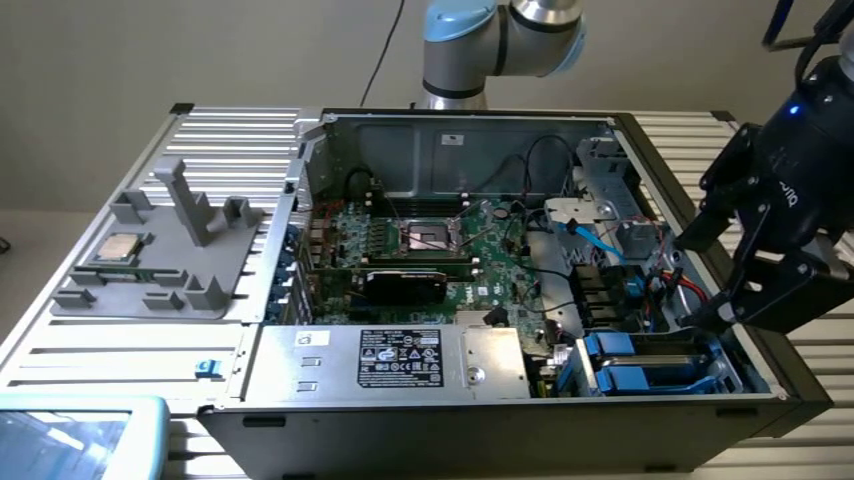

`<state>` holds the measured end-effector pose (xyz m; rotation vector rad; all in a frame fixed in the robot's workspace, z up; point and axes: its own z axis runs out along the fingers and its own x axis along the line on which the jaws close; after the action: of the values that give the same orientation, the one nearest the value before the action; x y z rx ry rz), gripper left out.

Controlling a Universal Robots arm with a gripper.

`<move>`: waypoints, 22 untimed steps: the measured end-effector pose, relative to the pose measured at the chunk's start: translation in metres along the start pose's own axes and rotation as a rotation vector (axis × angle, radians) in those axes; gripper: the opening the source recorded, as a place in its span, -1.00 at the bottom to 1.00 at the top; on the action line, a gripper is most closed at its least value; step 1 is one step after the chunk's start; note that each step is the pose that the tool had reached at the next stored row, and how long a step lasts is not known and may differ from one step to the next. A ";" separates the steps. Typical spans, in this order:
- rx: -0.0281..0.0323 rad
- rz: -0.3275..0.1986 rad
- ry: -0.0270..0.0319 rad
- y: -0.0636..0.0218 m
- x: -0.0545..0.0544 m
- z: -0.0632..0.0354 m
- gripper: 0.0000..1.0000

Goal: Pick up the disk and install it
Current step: 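Insert the first disk wire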

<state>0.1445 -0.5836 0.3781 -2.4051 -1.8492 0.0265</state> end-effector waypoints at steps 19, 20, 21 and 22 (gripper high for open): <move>0.0057 -0.160 -0.0127 0.0077 -0.030 -0.0051 0.64; 0.0066 -0.177 -0.0143 0.0077 -0.030 -0.0051 0.64; 0.0076 -0.195 -0.0162 0.0077 -0.030 -0.0052 0.64; 0.0086 -0.213 -0.0178 0.0077 -0.030 -0.0051 0.64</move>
<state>0.1445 -0.6148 0.3809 -2.1956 -2.0975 0.0383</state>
